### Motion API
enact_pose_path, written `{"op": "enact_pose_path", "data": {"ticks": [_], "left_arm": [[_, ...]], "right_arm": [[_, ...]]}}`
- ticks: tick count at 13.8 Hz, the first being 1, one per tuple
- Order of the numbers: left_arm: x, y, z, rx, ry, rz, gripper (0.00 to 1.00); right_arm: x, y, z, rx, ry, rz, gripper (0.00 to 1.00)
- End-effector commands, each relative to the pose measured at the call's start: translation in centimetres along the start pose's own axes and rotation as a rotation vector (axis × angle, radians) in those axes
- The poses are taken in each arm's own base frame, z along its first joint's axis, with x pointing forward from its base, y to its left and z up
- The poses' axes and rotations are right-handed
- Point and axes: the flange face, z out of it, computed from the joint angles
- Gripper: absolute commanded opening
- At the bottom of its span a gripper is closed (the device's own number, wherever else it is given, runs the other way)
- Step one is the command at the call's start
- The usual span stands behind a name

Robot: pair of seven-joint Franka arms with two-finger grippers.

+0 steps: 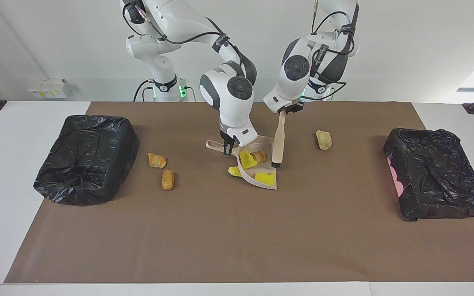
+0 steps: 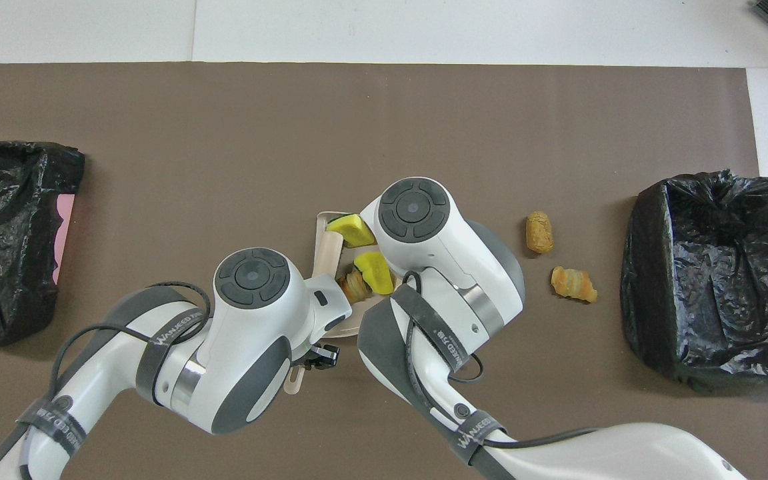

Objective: Sweep and dump trash in bin

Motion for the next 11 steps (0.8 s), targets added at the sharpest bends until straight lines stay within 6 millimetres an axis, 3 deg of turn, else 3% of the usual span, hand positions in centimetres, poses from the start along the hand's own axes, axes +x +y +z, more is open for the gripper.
{"op": "enact_pose_path", "data": {"ticks": [1, 7, 11], "left_arm": [[-3.1, -3.6, -0.7, 0.049, -0.020, -0.110, 0.00], [-5.1, -10.3, 3.0, 0.142, -0.024, -0.392, 0.00], [-6.7, -12.2, 5.5, 0.139, 0.023, -0.540, 0.00]], "right_arm": [[-0.3, 0.2, 0.4, -0.015, 0.001, -0.014, 0.00], [-0.4, 0.4, 0.5, -0.026, 0.011, -0.090, 0.00], [-0.7, 0.7, 0.6, -0.028, 0.008, -0.165, 0.00]]}}
